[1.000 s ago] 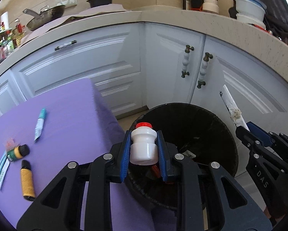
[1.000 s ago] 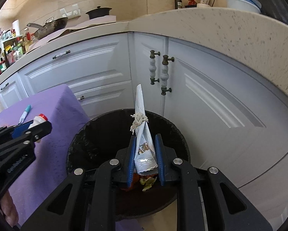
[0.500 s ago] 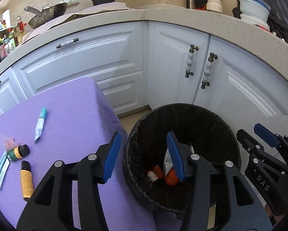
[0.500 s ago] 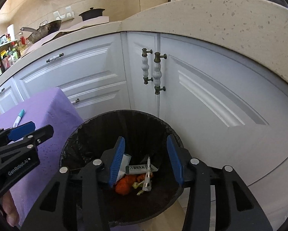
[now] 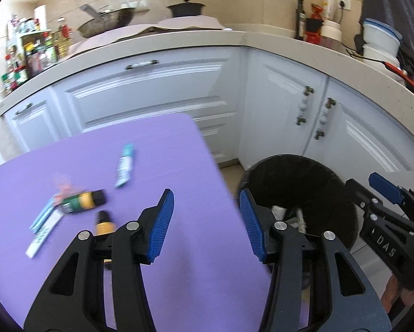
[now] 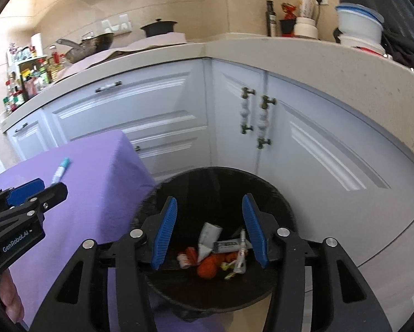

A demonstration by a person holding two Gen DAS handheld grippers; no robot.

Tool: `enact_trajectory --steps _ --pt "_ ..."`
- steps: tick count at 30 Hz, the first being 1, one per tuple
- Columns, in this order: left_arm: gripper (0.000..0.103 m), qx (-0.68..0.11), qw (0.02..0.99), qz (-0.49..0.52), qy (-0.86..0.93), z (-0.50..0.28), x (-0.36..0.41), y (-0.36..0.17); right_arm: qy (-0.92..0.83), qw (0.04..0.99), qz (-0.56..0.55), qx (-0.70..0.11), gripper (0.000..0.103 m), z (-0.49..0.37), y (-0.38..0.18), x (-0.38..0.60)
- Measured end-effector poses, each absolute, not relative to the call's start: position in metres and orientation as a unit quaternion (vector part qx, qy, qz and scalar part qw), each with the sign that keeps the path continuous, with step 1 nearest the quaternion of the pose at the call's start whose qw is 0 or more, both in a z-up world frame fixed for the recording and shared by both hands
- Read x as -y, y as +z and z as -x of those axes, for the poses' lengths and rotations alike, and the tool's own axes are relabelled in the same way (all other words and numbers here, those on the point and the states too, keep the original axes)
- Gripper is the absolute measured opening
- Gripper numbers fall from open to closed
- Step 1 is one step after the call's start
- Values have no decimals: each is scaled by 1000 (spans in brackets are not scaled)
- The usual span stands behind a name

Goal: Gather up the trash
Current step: 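Move both open grippers back over the table, then grasp green-printed white tube with left gripper while right gripper grasps yellow-black bottle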

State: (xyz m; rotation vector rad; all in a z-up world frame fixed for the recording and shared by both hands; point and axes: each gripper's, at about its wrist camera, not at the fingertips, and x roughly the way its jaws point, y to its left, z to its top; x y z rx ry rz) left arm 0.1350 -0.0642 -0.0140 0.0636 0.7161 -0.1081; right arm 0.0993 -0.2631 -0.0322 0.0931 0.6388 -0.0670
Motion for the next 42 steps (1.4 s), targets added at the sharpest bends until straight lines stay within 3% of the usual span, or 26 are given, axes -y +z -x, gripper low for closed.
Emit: enact_trajectory --steps 23,27,39,42 --pt "49 -390 911 16 128 -97 -127 -40 104 939 13 -328 50 -113 -30 118" --pt "55 -399 907 32 133 -101 -146 -48 121 934 21 -336 50 -118 -34 98" --pt "56 -441 892 21 94 -124 -158 -70 146 923 38 -354 52 -131 -43 61" --pt "47 -441 893 22 85 -125 -159 -70 151 921 41 -357 52 -132 -45 54"
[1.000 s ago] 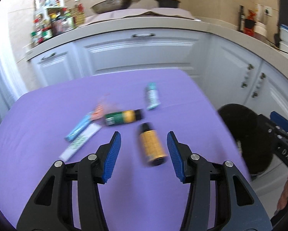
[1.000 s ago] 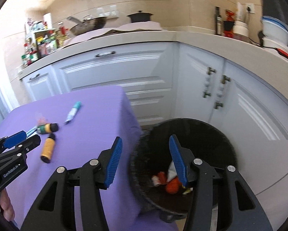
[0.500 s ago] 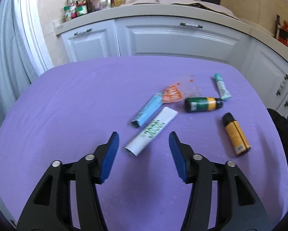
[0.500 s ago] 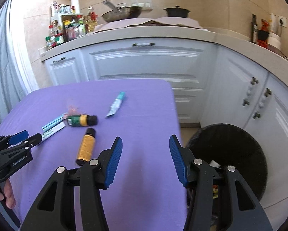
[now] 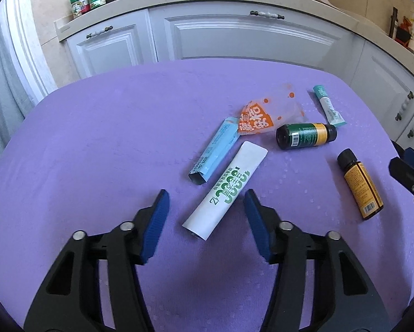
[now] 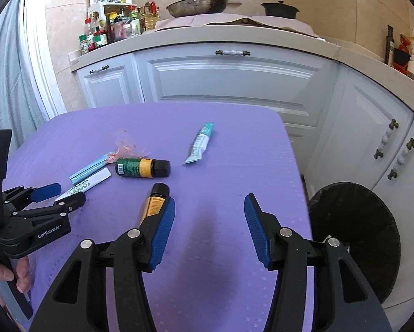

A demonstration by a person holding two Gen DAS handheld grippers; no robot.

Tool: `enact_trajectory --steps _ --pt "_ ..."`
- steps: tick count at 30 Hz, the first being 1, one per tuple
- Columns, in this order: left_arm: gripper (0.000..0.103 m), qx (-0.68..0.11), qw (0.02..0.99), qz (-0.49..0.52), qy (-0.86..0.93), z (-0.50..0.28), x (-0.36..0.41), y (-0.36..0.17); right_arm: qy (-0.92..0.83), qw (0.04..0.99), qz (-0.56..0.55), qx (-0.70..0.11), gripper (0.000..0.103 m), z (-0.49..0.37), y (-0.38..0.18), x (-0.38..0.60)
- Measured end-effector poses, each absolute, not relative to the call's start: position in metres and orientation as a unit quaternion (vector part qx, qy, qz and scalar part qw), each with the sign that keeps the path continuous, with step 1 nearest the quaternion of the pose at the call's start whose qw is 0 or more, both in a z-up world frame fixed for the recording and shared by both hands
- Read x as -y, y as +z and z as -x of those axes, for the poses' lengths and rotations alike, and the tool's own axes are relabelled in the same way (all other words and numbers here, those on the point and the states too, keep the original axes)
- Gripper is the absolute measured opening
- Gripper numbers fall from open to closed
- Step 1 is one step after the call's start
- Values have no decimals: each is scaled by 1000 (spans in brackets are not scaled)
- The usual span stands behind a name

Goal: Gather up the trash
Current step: 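Grasp green-printed white tube with left gripper while right gripper grasps yellow-black bottle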

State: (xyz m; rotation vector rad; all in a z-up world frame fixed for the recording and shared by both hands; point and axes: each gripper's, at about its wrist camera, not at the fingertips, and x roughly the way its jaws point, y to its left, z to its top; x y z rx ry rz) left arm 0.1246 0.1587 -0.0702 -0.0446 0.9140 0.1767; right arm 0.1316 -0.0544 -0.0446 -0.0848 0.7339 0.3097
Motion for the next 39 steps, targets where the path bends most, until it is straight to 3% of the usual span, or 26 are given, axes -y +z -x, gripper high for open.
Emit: enact_trajectory --steps 4,5,31,33,37,39 --pt "17 -439 896 6 71 -123 -154 -70 157 918 46 -361 52 -131 -46 47" --pt "16 -439 896 3 65 -122 -152 -70 158 918 47 -361 52 -131 -47 46" --pt "11 -403 902 55 145 -61 -218 -44 161 894 78 -411 56 -138 -68 14" --pt "11 -400 902 58 149 -59 -221 -44 163 890 80 -419 52 -139 -70 13" --pt "11 -395 904 57 154 -58 -222 -42 179 882 78 -429 24 -138 -72 12" --pt "11 -395 904 61 154 -57 -222 -42 179 883 83 -427 25 -136 -71 10"
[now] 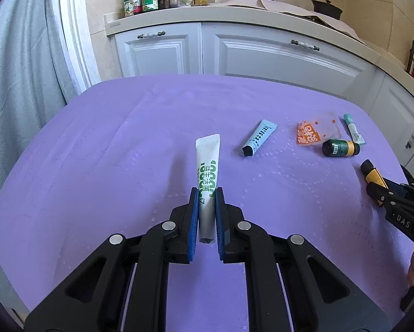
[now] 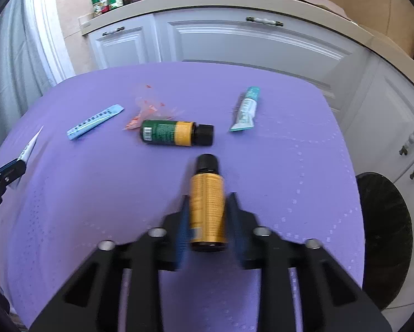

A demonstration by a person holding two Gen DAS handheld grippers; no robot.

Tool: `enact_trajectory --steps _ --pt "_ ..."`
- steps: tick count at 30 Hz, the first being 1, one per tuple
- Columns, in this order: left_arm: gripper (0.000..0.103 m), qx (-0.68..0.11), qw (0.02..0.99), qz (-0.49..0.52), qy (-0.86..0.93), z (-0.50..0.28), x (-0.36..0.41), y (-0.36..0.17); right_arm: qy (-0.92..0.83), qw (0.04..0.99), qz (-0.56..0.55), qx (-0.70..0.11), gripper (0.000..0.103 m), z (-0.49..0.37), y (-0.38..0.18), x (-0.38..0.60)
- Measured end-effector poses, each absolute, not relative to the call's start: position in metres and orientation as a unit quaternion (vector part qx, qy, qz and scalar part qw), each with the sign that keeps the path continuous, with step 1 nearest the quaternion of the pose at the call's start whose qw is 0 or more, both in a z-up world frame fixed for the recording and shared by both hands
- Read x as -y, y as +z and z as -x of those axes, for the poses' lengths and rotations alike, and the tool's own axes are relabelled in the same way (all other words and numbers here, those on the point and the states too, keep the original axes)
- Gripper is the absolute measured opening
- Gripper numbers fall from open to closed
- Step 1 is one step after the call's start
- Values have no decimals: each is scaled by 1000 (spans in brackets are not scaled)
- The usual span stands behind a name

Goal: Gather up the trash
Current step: 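Grasp green-printed white tube with left gripper while right gripper grasps yellow-black bottle, then drop tube from left gripper while right gripper drops yellow-black bottle into the bin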

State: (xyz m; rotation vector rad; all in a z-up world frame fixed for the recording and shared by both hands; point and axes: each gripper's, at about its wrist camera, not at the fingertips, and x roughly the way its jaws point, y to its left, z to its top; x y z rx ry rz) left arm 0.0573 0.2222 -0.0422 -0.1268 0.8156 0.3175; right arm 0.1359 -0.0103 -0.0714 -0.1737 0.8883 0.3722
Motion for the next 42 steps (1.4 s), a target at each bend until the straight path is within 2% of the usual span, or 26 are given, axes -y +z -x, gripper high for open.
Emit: enact_trajectory --steps 8,16,31,42 --pt "11 -383 912 62 137 -54 -204 -33 171 904 76 -385 25 -115 -53 28" --pt "11 -369 924 61 83 -61 -155 -20 130 926 56 -351 25 -105 -30 74" --pt "11 -350 935 20 -57 -101 -8 -4 -6 944 1 -330 25 -95 -28 212" --pt "11 -359 926 -26 -109 -126 86 -24 -54 941 -16 -333 25 -98 -43 274"
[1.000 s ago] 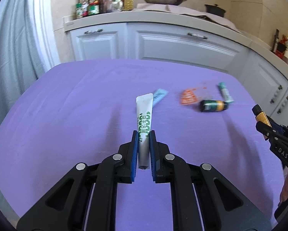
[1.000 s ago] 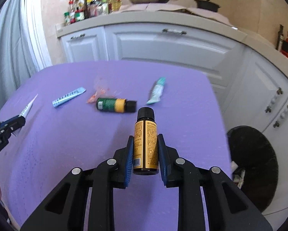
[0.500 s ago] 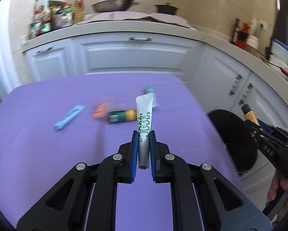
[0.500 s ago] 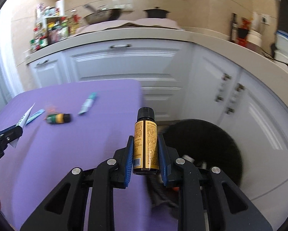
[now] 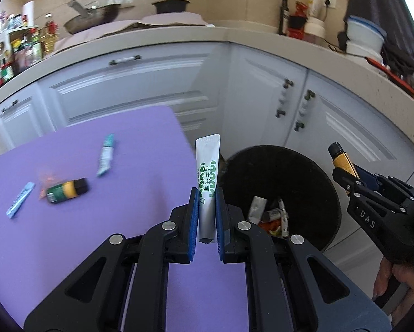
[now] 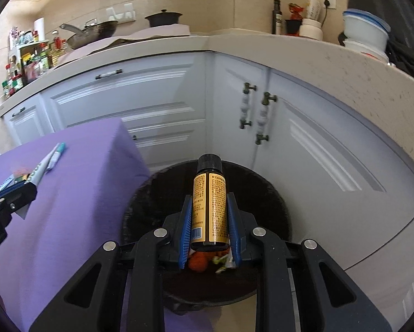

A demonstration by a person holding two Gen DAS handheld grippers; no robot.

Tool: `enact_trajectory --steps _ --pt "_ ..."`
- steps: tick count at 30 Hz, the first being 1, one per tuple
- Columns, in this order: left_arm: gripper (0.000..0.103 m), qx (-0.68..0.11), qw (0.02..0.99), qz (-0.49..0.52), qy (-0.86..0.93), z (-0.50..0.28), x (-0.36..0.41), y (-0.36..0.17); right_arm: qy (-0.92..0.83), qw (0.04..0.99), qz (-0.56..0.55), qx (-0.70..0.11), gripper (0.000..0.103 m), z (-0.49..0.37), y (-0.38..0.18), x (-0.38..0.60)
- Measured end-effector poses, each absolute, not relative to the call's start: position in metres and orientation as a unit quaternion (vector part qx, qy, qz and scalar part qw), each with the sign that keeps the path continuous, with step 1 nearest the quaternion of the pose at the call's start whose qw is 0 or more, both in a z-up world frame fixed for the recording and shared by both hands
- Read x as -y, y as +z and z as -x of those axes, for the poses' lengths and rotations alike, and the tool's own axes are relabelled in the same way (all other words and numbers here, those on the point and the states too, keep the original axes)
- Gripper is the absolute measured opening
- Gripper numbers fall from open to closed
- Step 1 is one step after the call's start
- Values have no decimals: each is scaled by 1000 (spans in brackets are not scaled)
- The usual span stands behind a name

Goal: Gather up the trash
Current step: 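Drop tube from left gripper while right gripper drops yellow-black bottle into the bin, then move both open grippers back over the table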

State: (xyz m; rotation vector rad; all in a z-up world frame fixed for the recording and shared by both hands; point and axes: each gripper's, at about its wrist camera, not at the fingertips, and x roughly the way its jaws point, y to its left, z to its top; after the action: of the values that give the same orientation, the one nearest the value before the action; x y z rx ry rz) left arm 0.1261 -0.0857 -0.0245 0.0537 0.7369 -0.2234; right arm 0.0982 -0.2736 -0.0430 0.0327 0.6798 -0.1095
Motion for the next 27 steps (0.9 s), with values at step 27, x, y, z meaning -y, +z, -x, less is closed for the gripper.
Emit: enact_trajectory --steps 27 --pt "34 -377 917 -55 -116 -171 150 -50 -81 939 -42 -330 49 -116 -60 312"
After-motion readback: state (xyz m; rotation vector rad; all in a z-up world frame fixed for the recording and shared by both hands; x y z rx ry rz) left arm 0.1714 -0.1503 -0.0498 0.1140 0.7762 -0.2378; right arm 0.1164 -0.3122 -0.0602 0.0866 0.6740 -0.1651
